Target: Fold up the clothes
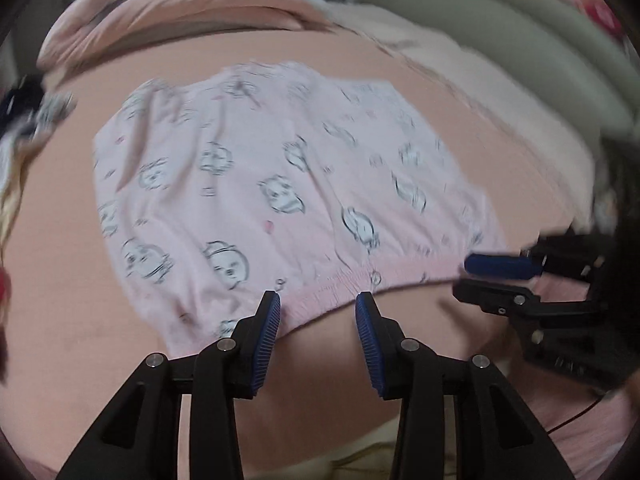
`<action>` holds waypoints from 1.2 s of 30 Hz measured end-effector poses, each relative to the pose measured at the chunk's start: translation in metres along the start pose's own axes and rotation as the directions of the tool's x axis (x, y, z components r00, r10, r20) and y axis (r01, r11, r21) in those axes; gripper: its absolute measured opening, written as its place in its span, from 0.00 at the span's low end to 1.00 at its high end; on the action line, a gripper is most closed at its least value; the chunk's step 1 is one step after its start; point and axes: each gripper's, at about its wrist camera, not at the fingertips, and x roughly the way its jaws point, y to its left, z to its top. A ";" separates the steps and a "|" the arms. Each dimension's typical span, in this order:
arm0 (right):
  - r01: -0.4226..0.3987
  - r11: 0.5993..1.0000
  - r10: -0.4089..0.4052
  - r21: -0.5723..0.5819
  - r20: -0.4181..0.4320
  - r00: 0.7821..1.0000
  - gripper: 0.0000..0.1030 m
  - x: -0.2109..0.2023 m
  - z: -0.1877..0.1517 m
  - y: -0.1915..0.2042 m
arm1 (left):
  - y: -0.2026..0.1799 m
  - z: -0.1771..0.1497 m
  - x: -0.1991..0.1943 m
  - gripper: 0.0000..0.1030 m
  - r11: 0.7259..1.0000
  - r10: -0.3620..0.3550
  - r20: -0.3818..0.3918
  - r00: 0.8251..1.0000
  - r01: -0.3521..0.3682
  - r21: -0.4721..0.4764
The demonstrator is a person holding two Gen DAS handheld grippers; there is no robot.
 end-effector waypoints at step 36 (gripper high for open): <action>0.162 0.987 -0.161 -0.009 0.044 0.986 0.27 0.035 0.010 -0.008 | 0.011 0.017 0.045 0.07 0.999 0.007 0.003 1.000 -0.007 0.048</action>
